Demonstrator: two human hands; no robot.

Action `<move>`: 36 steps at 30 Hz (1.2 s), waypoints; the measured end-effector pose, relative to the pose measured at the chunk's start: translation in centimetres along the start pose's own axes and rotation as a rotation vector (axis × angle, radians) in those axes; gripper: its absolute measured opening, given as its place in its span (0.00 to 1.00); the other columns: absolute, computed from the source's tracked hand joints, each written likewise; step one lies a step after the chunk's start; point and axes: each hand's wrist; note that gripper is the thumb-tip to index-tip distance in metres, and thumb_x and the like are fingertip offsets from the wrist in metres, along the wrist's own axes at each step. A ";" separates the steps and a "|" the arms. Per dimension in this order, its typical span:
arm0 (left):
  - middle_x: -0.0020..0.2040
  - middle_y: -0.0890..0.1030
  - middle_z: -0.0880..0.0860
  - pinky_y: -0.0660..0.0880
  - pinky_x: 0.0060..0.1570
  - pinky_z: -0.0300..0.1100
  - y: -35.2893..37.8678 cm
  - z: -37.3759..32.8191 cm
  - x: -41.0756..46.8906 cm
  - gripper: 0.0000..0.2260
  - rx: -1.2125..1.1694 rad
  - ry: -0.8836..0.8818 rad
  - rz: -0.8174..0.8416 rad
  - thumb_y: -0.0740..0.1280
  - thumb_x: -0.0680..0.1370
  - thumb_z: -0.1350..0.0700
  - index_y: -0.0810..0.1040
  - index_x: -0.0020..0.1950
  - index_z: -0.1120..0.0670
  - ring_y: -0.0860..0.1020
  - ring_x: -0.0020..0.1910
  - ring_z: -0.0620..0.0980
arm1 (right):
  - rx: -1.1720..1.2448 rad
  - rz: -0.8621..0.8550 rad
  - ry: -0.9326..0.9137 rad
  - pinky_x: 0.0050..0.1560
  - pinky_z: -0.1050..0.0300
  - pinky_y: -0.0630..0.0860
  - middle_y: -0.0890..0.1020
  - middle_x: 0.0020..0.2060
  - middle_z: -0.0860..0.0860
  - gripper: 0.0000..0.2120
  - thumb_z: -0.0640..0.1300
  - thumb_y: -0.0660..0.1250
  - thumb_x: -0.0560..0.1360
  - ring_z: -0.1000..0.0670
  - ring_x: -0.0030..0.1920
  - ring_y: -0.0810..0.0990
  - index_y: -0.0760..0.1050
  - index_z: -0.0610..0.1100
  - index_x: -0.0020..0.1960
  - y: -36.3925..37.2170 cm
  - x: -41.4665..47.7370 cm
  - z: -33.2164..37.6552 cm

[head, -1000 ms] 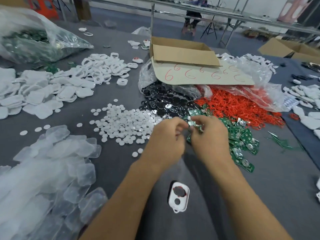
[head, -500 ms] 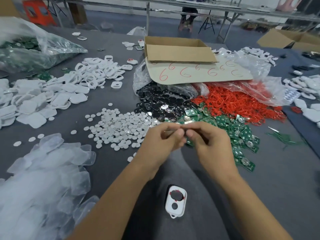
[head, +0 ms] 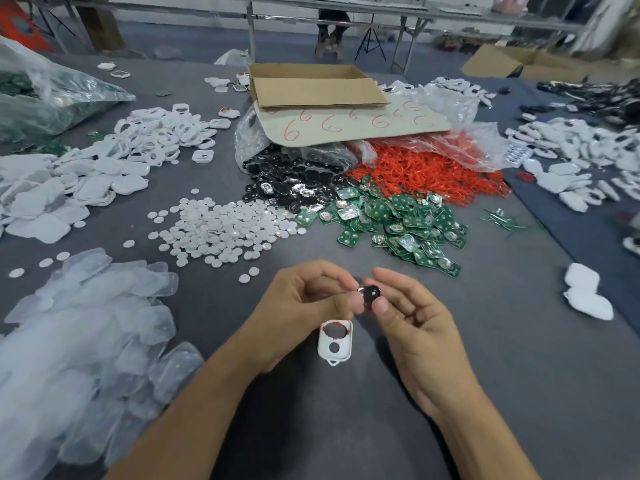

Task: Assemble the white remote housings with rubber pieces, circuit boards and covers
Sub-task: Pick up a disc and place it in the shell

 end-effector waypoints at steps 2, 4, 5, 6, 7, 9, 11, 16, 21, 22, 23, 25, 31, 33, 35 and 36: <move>0.41 0.86 0.56 0.80 0.44 0.41 0.1 0.1 0.0 0.06 -0.020 0.008 0.000 0.77 0.74 0.55 0.83 0.48 0.51 0.84 0.43 0.52 | 0.029 0.020 0.007 0.58 0.56 0.79 0.84 0.55 0.39 0.17 0.40 0.73 0.69 0.44 0.56 0.83 0.83 0.44 0.58 0.0 -0.1 0.0; 0.41 0.86 0.56 0.79 0.42 0.39 0.0 0.3 0.1 0.05 -0.046 0.003 0.005 0.76 0.76 0.56 0.83 0.49 0.52 0.84 0.42 0.50 | 0.042 0.049 0.021 0.57 0.58 0.78 0.85 0.52 0.40 0.17 0.37 0.72 0.70 0.46 0.54 0.83 0.83 0.44 0.58 0.0 -0.1 0.0; 0.41 0.85 0.56 0.79 0.41 0.39 -0.1 0.3 0.1 0.05 -0.058 -0.003 0.006 0.76 0.76 0.57 0.83 0.50 0.53 0.84 0.42 0.50 | 0.048 0.061 0.029 0.57 0.58 0.78 0.85 0.51 0.41 0.17 0.36 0.71 0.70 0.47 0.53 0.83 0.83 0.44 0.58 0.0 -0.1 -0.1; 0.40 0.85 0.56 0.79 0.41 0.39 -0.1 0.3 0.1 0.04 -0.068 -0.007 0.007 0.75 0.76 0.57 0.83 0.50 0.53 0.83 0.42 0.50 | 0.057 0.067 0.038 0.57 0.59 0.78 0.85 0.51 0.42 0.17 0.36 0.71 0.70 0.48 0.53 0.83 0.83 0.44 0.58 0.0 -0.1 -0.2; 0.40 0.85 0.56 0.79 0.41 0.39 -0.1 0.3 0.1 0.04 -0.077 -0.012 0.009 0.75 0.76 0.58 0.83 0.50 0.53 0.83 0.42 0.51 | 0.072 0.066 0.047 0.57 0.59 0.78 0.85 0.50 0.42 0.17 0.36 0.71 0.70 0.48 0.52 0.83 0.83 0.44 0.58 0.0 -0.1 -0.2; 0.40 0.85 0.55 0.79 0.42 0.39 0.0 0.2 0.1 0.04 -0.089 -0.014 0.022 0.75 0.76 0.59 0.83 0.50 0.52 0.83 0.43 0.51 | 0.111 0.056 0.064 0.56 0.58 0.79 0.85 0.49 0.41 0.17 0.35 0.70 0.70 0.47 0.51 0.84 0.83 0.42 0.58 0.0 0.0 -0.2; 0.41 0.86 0.55 0.79 0.44 0.39 0.1 0.3 0.2 0.05 -0.094 -0.008 0.038 0.74 0.76 0.59 0.84 0.49 0.52 0.84 0.43 0.50 | 0.149 0.057 0.083 0.56 0.56 0.79 0.85 0.48 0.41 0.17 0.34 0.69 0.71 0.47 0.49 0.84 0.83 0.41 0.58 0.0 0.1 -0.2; 0.44 0.87 0.58 0.80 0.47 0.38 -0.2 0.4 0.2 0.05 -0.090 0.010 0.077 0.75 0.75 0.58 0.85 0.50 0.51 0.85 0.43 0.49 | 0.192 0.069 0.099 0.60 0.53 0.79 0.85 0.46 0.43 0.14 0.34 0.67 0.72 0.48 0.47 0.84 0.84 0.42 0.55 -0.1 0.1 -0.3; 0.52 0.86 0.52 0.80 0.53 0.41 -2.0 0.2 0.4 0.13 0.185 0.079 0.036 0.77 0.73 0.60 0.82 0.56 0.55 0.84 0.51 0.50 | 0.153 0.076 0.065 0.53 0.60 0.79 0.85 0.53 0.42 0.12 0.34 0.66 0.74 0.50 0.50 0.84 0.83 0.42 0.54 0.0 -0.1 -0.3; 0.53 0.86 0.50 0.80 0.56 0.43 -2.5 0.0 0.4 0.17 0.284 0.084 0.029 0.79 0.71 0.59 0.82 0.58 0.53 0.84 0.53 0.49 | 0.139 0.063 0.064 0.52 0.61 0.79 0.85 0.53 0.41 0.12 0.35 0.66 0.74 0.50 0.49 0.83 0.82 0.41 0.54 0.0 -0.1 -0.4; 0.54 0.85 0.48 0.78 0.58 0.45 -3.0 -0.2 0.3 0.22 0.389 0.078 0.035 0.82 0.68 0.57 0.81 0.59 0.49 0.82 0.55 0.46 | 0.120 0.054 0.062 0.51 0.60 0.79 0.85 0.52 0.41 0.12 0.36 0.67 0.73 0.50 0.47 0.82 0.82 0.40 0.55 0.0 -0.2 -0.3; 0.57 0.83 0.42 0.74 0.59 0.43 -3.7 -0.3 -0.2 0.31 0.575 0.028 0.104 0.85 0.62 0.50 0.77 0.62 0.40 0.78 0.60 0.43 | 0.016 0.026 0.043 0.51 0.60 0.79 0.85 0.49 0.42 0.12 0.40 0.69 0.72 0.50 0.45 0.81 0.82 0.42 0.55 -0.1 -0.5 -0.1; 0.59 0.77 0.33 0.65 0.65 0.44 -3.6 0.3 -0.6 0.45 0.866 -0.086 0.300 0.84 0.56 0.40 0.66 0.68 0.29 0.65 0.65 0.40 | -0.921 0.074 -0.315 0.52 0.68 0.75 0.85 0.47 0.57 0.11 0.40 0.71 0.77 0.58 0.50 0.83 0.84 0.53 0.55 0.1 -1.7 1.1; 0.57 0.77 0.34 0.66 0.66 0.45 -3.5 0.2 -0.5 0.45 0.873 -0.086 0.266 0.84 0.55 0.39 0.66 0.67 0.28 0.67 0.64 0.40 | -1.159 0.193 -0.452 0.53 0.72 0.72 0.81 0.48 0.59 0.12 0.39 0.71 0.76 0.60 0.49 0.80 0.84 0.49 0.57 0.8 -1.9 1.0; 0.57 0.79 0.33 0.66 0.65 0.45 -3.4 0.2 -0.6 0.44 0.874 -0.085 0.256 0.84 0.55 0.38 0.67 0.66 0.28 0.67 0.65 0.39 | -1.298 0.294 -0.462 0.51 0.72 0.70 0.80 0.47 0.56 0.13 0.36 0.72 0.75 0.60 0.47 0.78 0.84 0.47 0.57 1.3 -1.9 0.7; 0.56 0.79 0.32 0.65 0.64 0.44 -3.4 0.2 -0.6 0.43 0.874 -0.080 0.261 0.84 0.56 0.39 0.67 0.66 0.29 0.67 0.65 0.38 | -1.340 0.318 -0.443 0.50 0.70 0.71 0.80 0.47 0.54 0.12 0.35 0.72 0.75 0.57 0.46 0.79 0.84 0.46 0.56 1.4 -1.9 0.7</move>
Point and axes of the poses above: each hand's wrist, its own x-axis towards the middle knuckle, its own y-axis out of the palm, z = x × y
